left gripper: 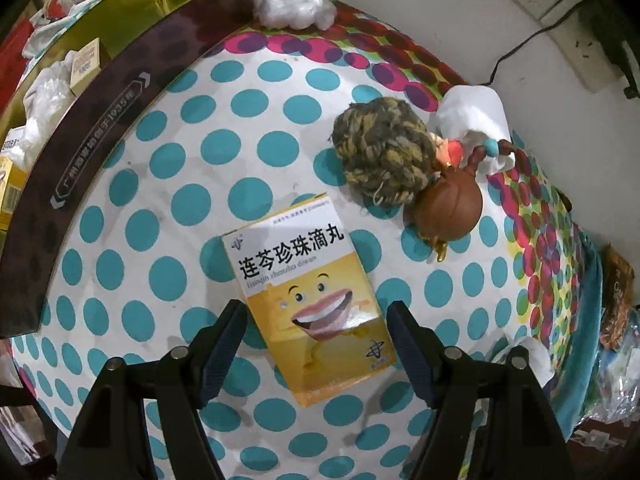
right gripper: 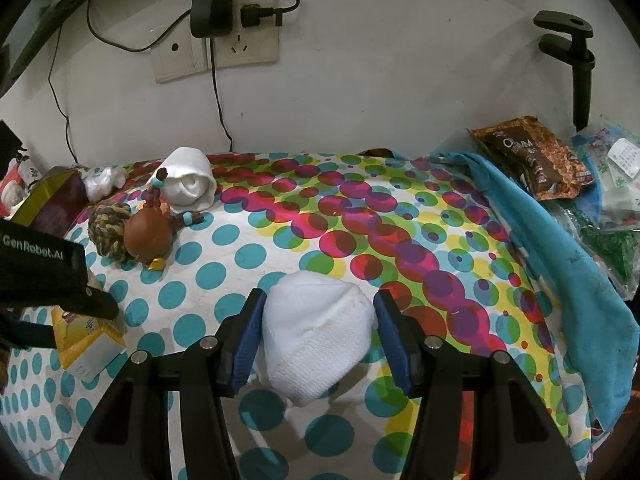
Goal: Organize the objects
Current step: 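Grasp the yellow smiling-face box with the left tool while the right tool holds the white cloth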
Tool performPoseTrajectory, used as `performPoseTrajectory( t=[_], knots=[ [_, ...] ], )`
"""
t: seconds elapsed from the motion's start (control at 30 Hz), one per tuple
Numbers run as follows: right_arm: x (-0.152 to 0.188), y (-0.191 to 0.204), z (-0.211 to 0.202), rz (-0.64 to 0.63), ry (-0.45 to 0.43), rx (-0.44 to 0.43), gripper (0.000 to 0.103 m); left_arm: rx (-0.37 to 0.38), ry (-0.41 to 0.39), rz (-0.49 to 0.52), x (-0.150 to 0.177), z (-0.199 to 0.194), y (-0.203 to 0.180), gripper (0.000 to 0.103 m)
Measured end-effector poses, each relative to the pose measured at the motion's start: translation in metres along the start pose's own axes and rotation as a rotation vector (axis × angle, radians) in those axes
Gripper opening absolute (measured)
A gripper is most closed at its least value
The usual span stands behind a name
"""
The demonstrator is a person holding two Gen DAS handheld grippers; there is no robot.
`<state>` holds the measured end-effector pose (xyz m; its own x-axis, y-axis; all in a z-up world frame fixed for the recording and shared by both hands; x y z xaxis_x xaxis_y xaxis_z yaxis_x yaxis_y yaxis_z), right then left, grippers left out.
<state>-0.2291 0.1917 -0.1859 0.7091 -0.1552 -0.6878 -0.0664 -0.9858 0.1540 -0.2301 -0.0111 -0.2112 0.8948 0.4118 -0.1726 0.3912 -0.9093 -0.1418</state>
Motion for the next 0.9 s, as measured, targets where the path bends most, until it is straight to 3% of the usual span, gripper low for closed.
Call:
performPoseTrajectory(
  t=[0.13, 0.33, 0.53, 0.9],
  knots=[
    [0.0, 0.0, 0.0, -0.001, 0.0, 0.0, 0.053, -0.009, -0.039, 0.058, 0.001, -0.002, -0.004, 0.074],
    [0.0, 0.0, 0.0, 0.001, 0.003, 0.002, 0.054, -0.04, -0.085, 0.156, 0.005, -0.006, -0.01, 0.058],
    [0.0, 0.0, 0.002, 0.001, 0.008, 0.008, 0.054, -0.054, -0.13, 0.221, 0.009, -0.014, -0.012, 0.057],
    [0.002, 0.001, 0.004, -0.001, 0.014, 0.015, 0.054, -0.119, -0.283, 0.385, 0.019, -0.046, -0.022, 0.057]
  ],
)
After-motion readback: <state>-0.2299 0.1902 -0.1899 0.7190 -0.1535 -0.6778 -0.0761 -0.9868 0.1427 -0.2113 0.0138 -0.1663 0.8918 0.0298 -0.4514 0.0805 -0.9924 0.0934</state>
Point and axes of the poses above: each gripper's, at about its wrist camera, not at the fingertips, and z roughly the way its jaws point, y to its left, x to its underside, the point moved 5 cm from there along z, roughly the way its jaws point, and after that the axes turned 13 degrees about z, right-handed, at the moved point
